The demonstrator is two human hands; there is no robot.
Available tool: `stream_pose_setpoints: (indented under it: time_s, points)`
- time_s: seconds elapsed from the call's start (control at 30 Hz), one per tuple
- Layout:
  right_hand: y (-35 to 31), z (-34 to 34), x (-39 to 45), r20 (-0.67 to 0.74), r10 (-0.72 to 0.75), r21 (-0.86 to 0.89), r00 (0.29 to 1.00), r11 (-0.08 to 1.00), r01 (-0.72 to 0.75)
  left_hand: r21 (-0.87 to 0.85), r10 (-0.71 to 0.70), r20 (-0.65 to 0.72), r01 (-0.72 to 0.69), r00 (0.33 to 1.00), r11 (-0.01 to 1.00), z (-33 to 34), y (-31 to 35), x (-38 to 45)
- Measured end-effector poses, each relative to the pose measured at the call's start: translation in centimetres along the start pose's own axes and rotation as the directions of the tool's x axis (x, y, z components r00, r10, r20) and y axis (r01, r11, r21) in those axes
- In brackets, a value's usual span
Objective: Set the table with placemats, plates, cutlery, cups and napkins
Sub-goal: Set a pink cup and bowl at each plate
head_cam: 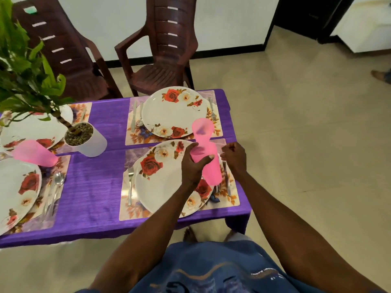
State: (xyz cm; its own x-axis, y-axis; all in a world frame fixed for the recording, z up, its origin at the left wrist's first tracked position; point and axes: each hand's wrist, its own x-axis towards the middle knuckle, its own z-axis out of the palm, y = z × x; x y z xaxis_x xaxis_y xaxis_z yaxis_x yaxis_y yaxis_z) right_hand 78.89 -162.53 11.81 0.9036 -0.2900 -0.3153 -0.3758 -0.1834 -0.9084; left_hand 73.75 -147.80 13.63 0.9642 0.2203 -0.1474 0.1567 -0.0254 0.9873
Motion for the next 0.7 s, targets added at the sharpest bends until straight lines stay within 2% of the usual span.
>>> stream_pose_setpoints:
  time_s: [0.27, 0.43, 0.53, 0.7]
  points:
    - [0.6, -7.2, 2.5, 0.125, 0.097, 0.212, 0.987, 0.970, -0.122, -0.077, -0.011, 0.012, 0.012, 1.000, 0.997, 8.2, 0.6, -0.1]
    - [2.5, -15.1, 6.0, 0.293, 0.114, 0.119, 0.949, 0.981, -0.154, -0.187, -0.073, -0.025, 0.067, 0.997, 0.980, 18.1, 0.7, 0.7]
    - [3.1, -20.6, 8.6, 0.423, 0.195, 0.165, 0.885, 0.944, -0.287, -0.244, -0.114, -0.028, 0.103, 0.993, 0.964, 24.2, 0.6, 1.2]
    - [3.8, -27.9, 13.0, 0.514, 0.219, 0.124, 0.829, 0.938, -0.324, -0.281, -0.245, 0.107, 0.266, 0.963, 0.922, 31.2, 0.5, 3.0]
